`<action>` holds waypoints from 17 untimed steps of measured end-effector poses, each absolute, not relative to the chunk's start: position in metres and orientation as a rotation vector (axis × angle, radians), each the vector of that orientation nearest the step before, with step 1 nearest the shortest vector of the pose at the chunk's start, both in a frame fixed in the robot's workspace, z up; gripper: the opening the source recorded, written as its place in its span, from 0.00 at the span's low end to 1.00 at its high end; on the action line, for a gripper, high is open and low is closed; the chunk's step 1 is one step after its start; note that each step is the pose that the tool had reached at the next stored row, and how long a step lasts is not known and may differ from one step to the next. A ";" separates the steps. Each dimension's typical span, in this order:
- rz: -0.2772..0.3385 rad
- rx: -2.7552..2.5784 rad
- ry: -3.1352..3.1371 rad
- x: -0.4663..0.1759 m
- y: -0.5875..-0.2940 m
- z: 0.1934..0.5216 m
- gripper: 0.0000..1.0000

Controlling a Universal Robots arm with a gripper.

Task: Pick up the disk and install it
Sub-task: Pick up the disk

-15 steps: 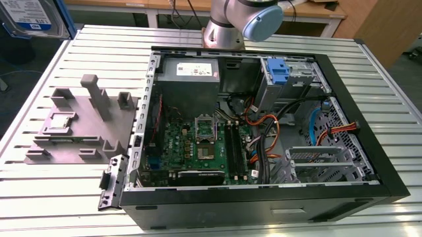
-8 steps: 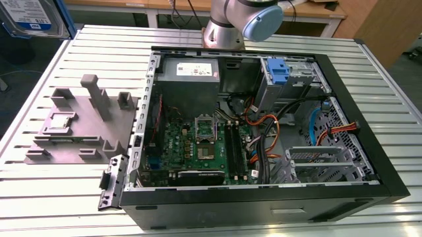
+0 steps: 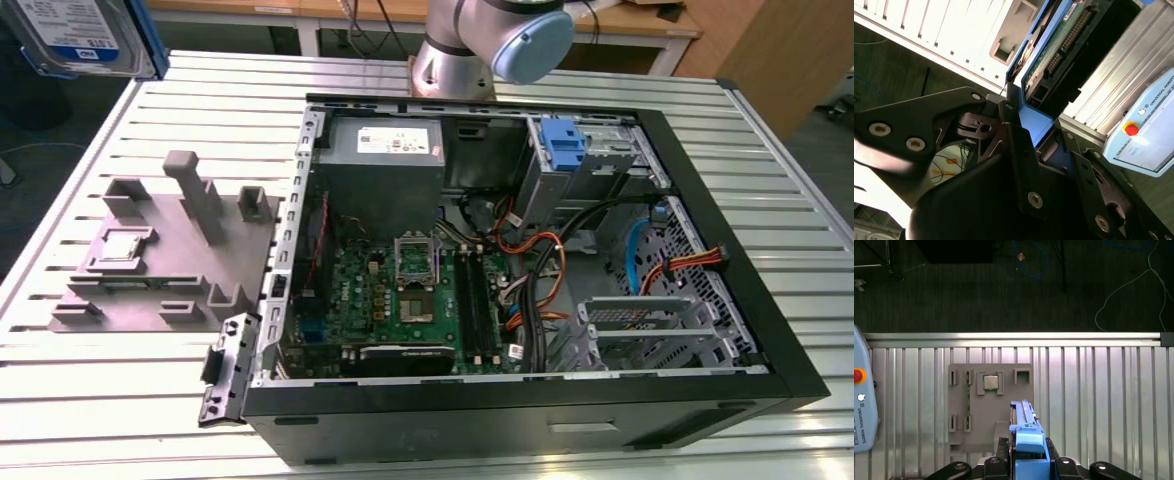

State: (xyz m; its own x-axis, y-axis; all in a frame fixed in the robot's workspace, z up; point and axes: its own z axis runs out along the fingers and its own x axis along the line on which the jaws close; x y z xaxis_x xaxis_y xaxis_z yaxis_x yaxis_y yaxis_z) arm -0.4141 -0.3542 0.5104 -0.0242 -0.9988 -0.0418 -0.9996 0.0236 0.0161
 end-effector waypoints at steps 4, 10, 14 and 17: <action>0.063 -2.181 2.234 -0.411 -0.355 0.510 0.36; 0.063 -2.183 2.233 -0.411 -0.366 0.510 0.36; 0.063 -2.183 2.233 -0.411 -0.371 0.510 0.36; 0.063 -2.183 2.233 -0.411 -0.371 0.510 0.36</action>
